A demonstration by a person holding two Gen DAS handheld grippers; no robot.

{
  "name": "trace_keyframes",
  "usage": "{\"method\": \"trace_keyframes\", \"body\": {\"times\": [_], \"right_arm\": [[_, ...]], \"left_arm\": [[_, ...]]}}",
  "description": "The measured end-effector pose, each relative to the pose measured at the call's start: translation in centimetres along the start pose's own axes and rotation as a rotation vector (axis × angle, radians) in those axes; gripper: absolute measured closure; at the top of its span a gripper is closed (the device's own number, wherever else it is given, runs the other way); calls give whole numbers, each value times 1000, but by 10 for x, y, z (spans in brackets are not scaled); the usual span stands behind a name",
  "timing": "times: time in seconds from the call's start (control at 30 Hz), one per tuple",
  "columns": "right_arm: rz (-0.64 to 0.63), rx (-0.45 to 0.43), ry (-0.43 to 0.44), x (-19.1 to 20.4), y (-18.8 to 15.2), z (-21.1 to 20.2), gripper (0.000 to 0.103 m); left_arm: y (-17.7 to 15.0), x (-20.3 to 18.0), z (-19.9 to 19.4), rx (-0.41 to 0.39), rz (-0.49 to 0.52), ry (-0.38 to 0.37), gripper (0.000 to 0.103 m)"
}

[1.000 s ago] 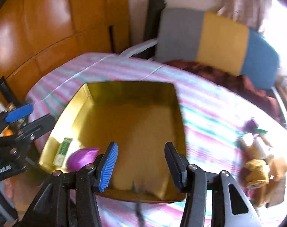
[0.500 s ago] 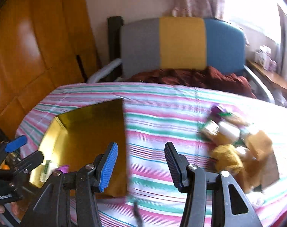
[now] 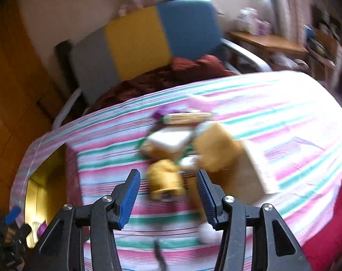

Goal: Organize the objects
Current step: 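Grasp the cream paper box with right gripper while left gripper grasps the yellow sock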

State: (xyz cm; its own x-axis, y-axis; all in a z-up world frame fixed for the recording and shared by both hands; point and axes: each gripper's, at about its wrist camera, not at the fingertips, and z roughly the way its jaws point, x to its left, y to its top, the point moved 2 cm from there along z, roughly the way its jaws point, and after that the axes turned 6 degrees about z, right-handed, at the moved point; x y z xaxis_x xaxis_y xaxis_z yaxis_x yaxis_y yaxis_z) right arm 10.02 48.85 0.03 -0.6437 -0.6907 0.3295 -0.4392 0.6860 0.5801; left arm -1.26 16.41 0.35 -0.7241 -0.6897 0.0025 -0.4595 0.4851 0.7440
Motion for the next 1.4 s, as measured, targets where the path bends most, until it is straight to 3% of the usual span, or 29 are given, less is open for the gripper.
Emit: {"method": "trace_keyframes", "body": {"times": [0.17, 0.37, 0.5, 0.77, 0.9, 1.0, 1.23, 1.3, 1.4], "right_arm": [[146, 5, -55, -54, 15, 1, 51], [313, 1, -33, -102, 15, 13, 51], [341, -51, -3, -108, 17, 5, 50], [334, -48, 55, -106, 15, 5, 49], [357, -51, 75, -110, 15, 7, 47], [389, -47, 93, -117, 15, 8, 39], [442, -34, 139, -129, 15, 12, 39], [436, -29, 139, -128, 16, 13, 39], [444, -23, 134, -129, 17, 14, 39]], "left_arm": [[7, -20, 15, 27, 36, -54, 10], [22, -58, 43, 76, 80, -174, 10], [33, -90, 65, 86, 146, -213, 10], [52, -143, 121, 131, 224, -329, 9], [63, -153, 149, 161, 209, -360, 6], [69, -158, 169, 181, 201, -366, 6], [72, -170, 203, 199, 210, -404, 6], [71, -173, 211, 210, 217, -413, 10], [64, -176, 222, 257, 226, -426, 35]]}}
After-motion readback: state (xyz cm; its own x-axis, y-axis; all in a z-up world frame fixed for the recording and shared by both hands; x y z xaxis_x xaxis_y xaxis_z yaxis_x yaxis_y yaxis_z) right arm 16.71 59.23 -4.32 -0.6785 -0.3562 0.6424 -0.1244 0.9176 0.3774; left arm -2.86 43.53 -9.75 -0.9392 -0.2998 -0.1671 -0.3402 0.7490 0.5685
